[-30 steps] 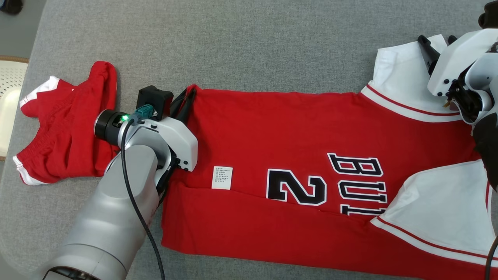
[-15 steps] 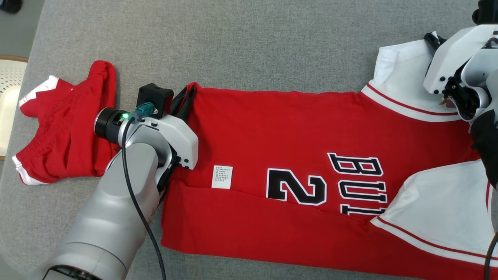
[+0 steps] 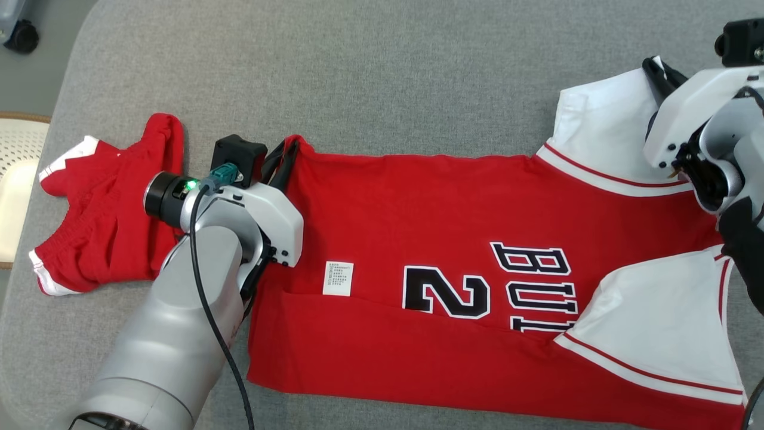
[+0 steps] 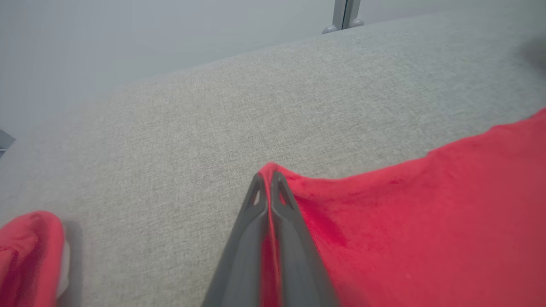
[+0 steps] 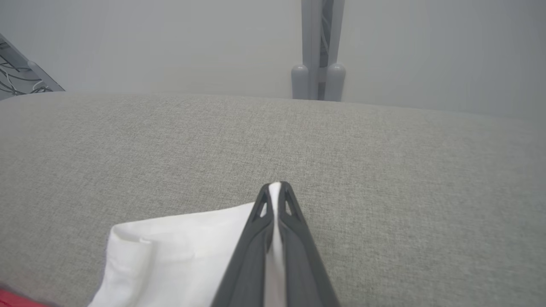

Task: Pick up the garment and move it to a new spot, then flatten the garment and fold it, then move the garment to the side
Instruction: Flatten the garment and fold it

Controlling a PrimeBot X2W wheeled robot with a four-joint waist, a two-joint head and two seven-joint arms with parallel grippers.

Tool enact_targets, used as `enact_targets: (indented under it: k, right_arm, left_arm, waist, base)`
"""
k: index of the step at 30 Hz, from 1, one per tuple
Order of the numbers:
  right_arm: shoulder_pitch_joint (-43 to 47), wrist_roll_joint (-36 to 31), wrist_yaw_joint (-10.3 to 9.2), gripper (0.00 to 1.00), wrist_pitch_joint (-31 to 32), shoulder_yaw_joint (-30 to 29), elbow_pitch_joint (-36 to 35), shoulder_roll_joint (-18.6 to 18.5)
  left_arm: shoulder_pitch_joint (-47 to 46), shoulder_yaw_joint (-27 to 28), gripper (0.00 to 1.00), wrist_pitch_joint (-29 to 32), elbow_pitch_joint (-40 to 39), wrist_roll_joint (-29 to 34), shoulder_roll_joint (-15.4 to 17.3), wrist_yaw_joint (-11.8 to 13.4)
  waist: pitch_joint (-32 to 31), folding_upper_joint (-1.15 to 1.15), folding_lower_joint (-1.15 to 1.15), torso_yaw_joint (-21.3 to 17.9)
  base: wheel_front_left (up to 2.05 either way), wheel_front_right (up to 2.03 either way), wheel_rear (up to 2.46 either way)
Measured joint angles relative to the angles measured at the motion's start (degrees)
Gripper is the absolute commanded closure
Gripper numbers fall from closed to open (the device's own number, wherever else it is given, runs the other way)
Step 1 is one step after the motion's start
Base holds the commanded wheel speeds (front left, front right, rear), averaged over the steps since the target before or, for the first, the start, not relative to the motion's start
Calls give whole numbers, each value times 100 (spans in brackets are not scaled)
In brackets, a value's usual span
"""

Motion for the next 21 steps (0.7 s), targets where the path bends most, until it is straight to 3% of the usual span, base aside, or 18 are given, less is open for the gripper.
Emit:
enact_targets:
  k: [21]
  right_arm:
    - [1455, 1096, 0, 100, -579, 1173, -950, -659]
  left_arm:
    - [804, -75, 100, 0, -107, 298, 134, 69]
  waist:
    - [-1240, 0, 0, -197]
  base:
    - [0, 0, 0]
